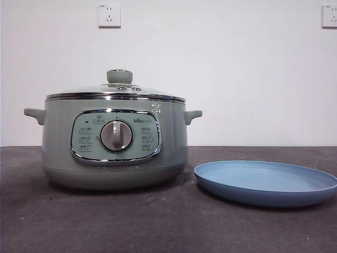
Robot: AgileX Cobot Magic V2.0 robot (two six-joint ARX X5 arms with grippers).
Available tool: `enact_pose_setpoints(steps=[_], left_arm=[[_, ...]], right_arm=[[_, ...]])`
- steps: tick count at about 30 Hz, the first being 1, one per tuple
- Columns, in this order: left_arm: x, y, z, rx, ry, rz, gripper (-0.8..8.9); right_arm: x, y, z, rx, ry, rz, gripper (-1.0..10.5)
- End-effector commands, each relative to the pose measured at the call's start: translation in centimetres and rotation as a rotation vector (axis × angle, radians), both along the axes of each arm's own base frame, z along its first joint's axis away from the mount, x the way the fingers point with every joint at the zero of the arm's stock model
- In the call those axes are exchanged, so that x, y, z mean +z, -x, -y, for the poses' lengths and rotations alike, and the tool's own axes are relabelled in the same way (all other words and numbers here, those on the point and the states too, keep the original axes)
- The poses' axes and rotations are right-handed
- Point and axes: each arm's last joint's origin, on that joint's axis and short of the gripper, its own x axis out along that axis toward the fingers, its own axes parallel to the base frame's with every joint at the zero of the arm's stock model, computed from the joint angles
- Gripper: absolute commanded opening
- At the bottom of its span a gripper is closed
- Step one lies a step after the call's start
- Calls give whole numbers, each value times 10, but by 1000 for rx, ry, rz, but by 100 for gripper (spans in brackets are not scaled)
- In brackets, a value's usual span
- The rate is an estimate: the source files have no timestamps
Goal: Take the potato out from the steamer,put the potato on the plate,close the lid
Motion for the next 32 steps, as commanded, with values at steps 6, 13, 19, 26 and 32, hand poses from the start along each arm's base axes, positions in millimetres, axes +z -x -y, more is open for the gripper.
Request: enact_pose_setpoints(steps=[6, 13, 19, 26, 32], left_arm=[[16, 4, 2, -72, -51, 56, 1], [23, 6, 2, -65, -45, 67, 640], [25, 5, 2, -64, -45, 80, 638], [28, -7, 3, -57, -27, 94, 637], [32, -30, 9, -63, -13, 83, 634]], right_arm=[[6, 2, -7, 113, 52, 12, -1], [6, 2, -7, 104, 44, 5, 431], [6, 2, -7, 96, 37, -5, 679], [6, 2, -7, 96, 37, -6, 659], [7, 2, -7, 95, 36, 0, 660]])
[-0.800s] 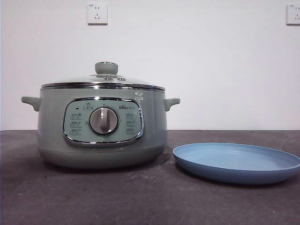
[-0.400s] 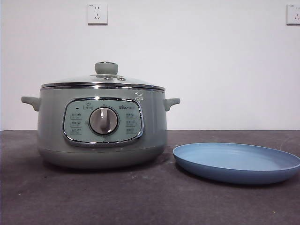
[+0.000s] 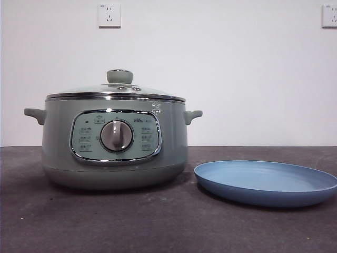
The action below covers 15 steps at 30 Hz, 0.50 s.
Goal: Take the potato out from the steamer,put the potato on the plate,close the lid
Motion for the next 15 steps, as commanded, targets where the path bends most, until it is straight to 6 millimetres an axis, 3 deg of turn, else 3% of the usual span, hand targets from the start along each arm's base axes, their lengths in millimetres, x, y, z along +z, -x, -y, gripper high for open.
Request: enact_pose_setpoints(steps=[1, 6, 15], left_arm=[[8, -15, 4, 11, -13, -3, 632], [20, -45, 19, 0, -64, 3, 631], [26, -118, 61, -4, -214, 35, 628]], right_arm=[[1, 0, 0, -1, -5, 9, 660], [1, -2, -1, -3, -6, 3, 660], [0, -5, -1, -4, -5, -1, 660]])
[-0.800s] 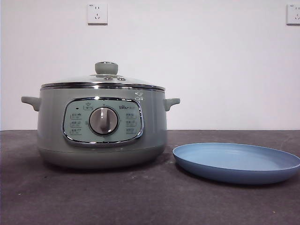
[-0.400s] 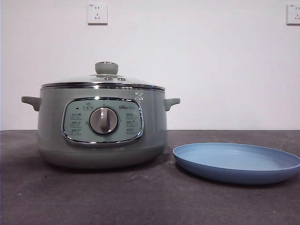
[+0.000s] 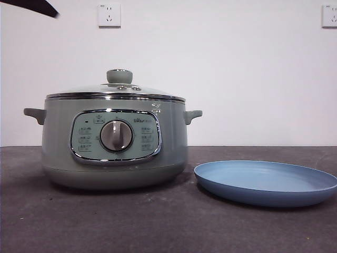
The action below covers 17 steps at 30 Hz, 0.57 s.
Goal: Take the potato out from the steamer,put the potato on the plate,close the lid
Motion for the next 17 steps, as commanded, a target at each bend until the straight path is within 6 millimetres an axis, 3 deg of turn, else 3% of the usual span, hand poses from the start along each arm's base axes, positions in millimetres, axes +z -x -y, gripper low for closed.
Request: enact_pose_setpoints(steps=[1, 10, 14, 17], left_arm=[[-3, -24, 15, -3, -75, 15, 628], [-25, -84, 50, -17, -169, -30, 628], [-47, -101, 58, -26, -188, -78, 628], [-52, -105, 61, -28, -189, -82, 628]], right_arm=[[0, -1, 0, -2, -4, -1, 660], [0, -1, 0, -2, -3, -4, 660], [0, -1, 0, -5, -1, -3, 660], [0, -1, 0, -5, -1, -3, 660]])
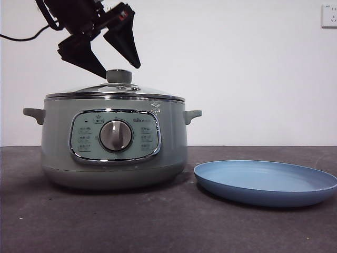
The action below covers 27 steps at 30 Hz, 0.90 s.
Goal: Take the potato out from the steamer,put the potato on the plate,close the lid
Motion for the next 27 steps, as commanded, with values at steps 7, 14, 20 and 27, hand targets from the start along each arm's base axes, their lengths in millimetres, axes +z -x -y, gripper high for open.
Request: enact_pose_setpoints(steps=[7, 14, 20, 27], left_arm=[[-3, 2, 6, -24, -20, -9, 625], [-5, 4, 7, -47, -36, -20, 612], [-8, 5, 7, -48, -47, -48, 397], [-7, 4, 7, -43, -47, -37, 149]], right_arm=[[1, -1, 0, -5, -2, 7, 660], [1, -1, 0, -9, -6, 1, 660], [1, -1, 0, -15, -11, -6, 660], [1, -1, 0, -19, -14, -11, 660]])
